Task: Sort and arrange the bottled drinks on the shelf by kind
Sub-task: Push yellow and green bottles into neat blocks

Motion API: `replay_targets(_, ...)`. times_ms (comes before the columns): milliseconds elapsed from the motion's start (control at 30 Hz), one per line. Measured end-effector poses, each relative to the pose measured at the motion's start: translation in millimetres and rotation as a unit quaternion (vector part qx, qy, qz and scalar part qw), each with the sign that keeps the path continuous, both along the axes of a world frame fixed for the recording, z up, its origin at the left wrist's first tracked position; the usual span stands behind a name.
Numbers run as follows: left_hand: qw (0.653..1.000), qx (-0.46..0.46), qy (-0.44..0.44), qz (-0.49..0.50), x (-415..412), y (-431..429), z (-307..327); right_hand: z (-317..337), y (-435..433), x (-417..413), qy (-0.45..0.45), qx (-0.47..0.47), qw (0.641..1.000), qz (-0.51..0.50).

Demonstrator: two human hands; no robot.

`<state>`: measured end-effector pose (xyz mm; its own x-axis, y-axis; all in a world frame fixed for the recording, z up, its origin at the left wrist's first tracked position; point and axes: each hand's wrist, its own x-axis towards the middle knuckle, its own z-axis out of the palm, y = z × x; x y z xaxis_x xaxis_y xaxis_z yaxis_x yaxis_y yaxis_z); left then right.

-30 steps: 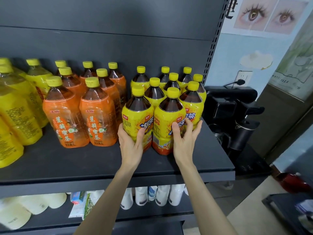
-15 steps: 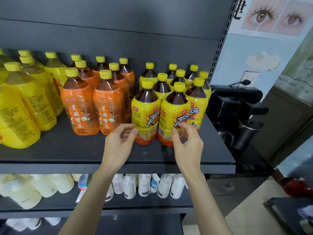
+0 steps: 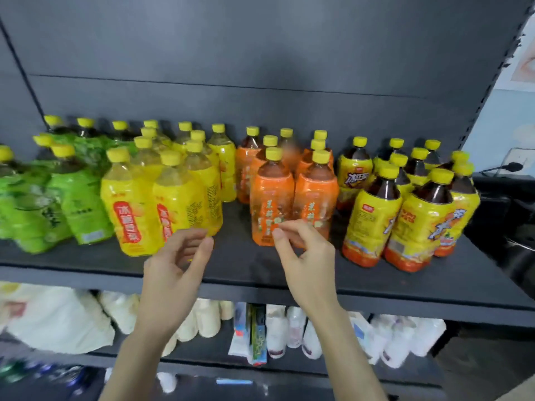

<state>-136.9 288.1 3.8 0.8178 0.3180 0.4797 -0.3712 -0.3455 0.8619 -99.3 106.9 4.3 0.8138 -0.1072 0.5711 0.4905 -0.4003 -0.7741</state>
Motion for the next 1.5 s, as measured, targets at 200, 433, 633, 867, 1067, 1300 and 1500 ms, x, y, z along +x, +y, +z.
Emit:
replay_targets(200,0.999,0.027,0.029,0.032,-25,127,-19,-12,132,-19,0.041,0.017,0.998,0.045)
replay_targets(433,0.996,0.041,-0.003,0.074,-22,246,-3,3,250,-11,0.037,0.014,0.996,0.075)
replay_targets(633,0.996,0.030,-0.020,0.079,11,326,11,19,331,19,0.001,0.008,0.995,0.101)
replay_targets(867,0.996,0.016,-0.033,0.083,44,419,21,36,431,60,-0.029,0.039,0.991,0.124)
replay_targets(1067,0.990,0.019,-0.063,0.122,55,505,34,51,519,78,-0.060,0.054,0.985,0.152)
replay_targets(1300,0.993,0.003,-0.051,0.107,72,605,26,43,620,90,-0.060,0.058,0.988,0.131)
replay_targets(1500,0.998,-0.006,-0.016,0.055,82,708,7,22,720,95,-0.009,0.088,0.993,0.080)
